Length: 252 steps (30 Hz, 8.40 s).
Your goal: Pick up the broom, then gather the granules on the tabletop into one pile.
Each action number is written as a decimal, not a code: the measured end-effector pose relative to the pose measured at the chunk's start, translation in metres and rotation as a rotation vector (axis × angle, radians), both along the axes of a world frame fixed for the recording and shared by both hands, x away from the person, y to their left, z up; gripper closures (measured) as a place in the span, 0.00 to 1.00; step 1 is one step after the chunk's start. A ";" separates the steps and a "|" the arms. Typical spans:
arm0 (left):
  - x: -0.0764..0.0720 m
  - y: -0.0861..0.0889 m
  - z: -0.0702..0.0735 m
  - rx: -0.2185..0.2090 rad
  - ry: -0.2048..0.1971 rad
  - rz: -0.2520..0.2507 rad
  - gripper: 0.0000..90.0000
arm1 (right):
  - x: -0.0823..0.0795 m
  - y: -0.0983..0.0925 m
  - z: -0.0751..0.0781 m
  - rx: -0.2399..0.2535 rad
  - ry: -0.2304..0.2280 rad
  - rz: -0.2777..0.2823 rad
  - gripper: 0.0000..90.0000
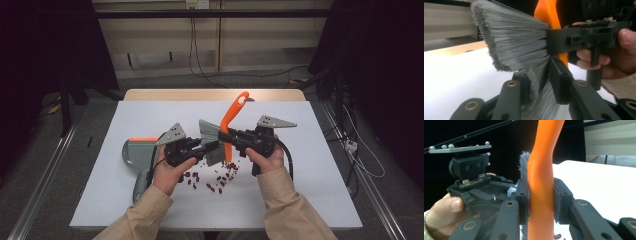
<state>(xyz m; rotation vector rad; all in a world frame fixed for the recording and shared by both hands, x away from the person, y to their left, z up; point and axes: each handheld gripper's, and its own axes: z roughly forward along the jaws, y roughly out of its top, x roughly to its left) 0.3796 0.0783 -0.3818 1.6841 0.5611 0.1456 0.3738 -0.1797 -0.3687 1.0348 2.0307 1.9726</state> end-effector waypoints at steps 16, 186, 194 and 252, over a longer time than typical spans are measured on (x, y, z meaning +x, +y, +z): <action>-0.001 0.022 0.015 0.111 -0.066 0.100 0.27 | -0.004 -0.050 0.005 -0.129 0.017 -0.204 0.78; -0.004 0.145 -0.022 0.145 -0.022 0.251 0.05 | -0.036 0.054 -0.064 -0.565 0.005 -0.268 0.78; -0.003 0.145 -0.022 0.150 -0.025 0.246 0.05 | -0.038 0.055 -0.064 -0.563 0.004 -0.247 0.78; -0.005 0.148 -0.022 0.137 -0.015 0.253 0.06 | -0.054 0.101 -0.065 -0.267 0.116 -0.040 0.78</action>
